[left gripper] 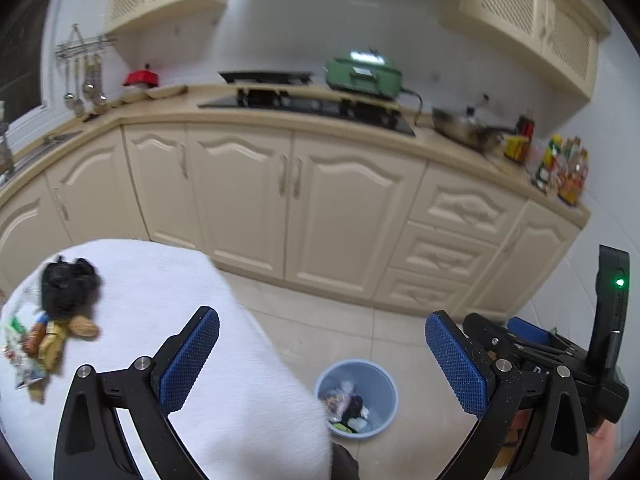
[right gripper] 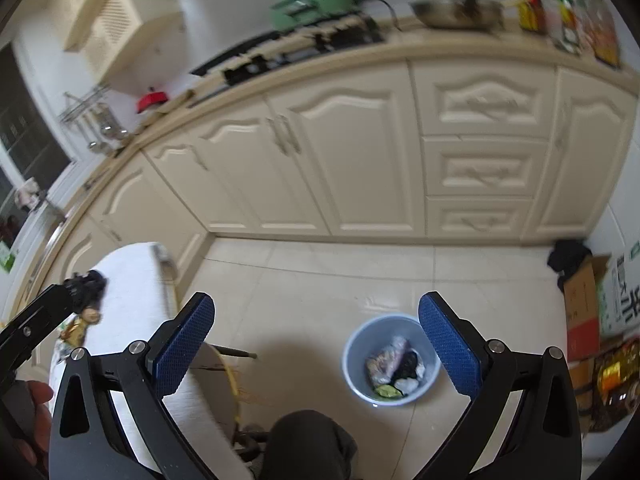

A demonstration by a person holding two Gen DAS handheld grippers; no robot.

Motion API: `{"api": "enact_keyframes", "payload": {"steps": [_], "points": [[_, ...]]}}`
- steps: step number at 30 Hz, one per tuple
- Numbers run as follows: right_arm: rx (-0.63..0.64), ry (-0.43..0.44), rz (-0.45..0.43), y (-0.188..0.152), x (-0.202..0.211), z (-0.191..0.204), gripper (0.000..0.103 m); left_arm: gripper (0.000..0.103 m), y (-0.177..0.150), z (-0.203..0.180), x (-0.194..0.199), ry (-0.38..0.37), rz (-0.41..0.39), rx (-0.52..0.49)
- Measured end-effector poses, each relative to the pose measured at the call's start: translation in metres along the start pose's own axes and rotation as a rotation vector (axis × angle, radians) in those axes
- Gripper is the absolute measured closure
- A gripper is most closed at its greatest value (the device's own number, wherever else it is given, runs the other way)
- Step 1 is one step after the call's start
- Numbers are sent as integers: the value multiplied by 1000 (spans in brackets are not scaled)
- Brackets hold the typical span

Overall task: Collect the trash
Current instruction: 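Move both tools back over the table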

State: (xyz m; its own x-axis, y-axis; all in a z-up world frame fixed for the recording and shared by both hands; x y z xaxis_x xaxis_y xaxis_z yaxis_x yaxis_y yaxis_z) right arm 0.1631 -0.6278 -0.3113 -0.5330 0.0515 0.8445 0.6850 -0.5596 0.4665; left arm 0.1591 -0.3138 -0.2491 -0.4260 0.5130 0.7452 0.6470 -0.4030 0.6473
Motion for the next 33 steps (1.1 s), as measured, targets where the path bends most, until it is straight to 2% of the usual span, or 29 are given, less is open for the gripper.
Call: {"api": "enact_keyframes", "payload": {"steps": [8, 15, 20, 24, 30, 33], "points": [[148, 72, -56, -3, 33, 93, 0, 1, -44, 60, 95, 52, -108, 78], [286, 143, -70, -15, 46, 170, 0, 1, -95, 115, 168, 145, -185, 161], [381, 191, -65, -27, 46, 222, 0, 1, -134, 146, 203, 224, -209, 225], [442, 219, -41, -37, 37, 254, 0, 1, -160, 164, 215, 291, -203, 270], [520, 243, 13, -50, 10, 297, 0, 1, -191, 194, 214, 366, -139, 344], [547, 249, 41, -55, -4, 311, 0, 1, -189, 200, 201, 391, -99, 364]]}}
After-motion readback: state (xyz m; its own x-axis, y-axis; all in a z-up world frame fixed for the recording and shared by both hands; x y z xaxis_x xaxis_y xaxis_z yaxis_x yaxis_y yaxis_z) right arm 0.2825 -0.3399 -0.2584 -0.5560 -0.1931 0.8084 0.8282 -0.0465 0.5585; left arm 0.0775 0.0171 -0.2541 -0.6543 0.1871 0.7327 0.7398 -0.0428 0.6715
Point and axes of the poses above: each gripper's, at about its wrist camera, not at the fingertips, and x roughly against the way its jaws point, z to its left, y to its top, the point moved 5 cm from there along -x, roughly the way its jaws point, and after that the axes turned 11 degrees about z, right-handed, at the moved point
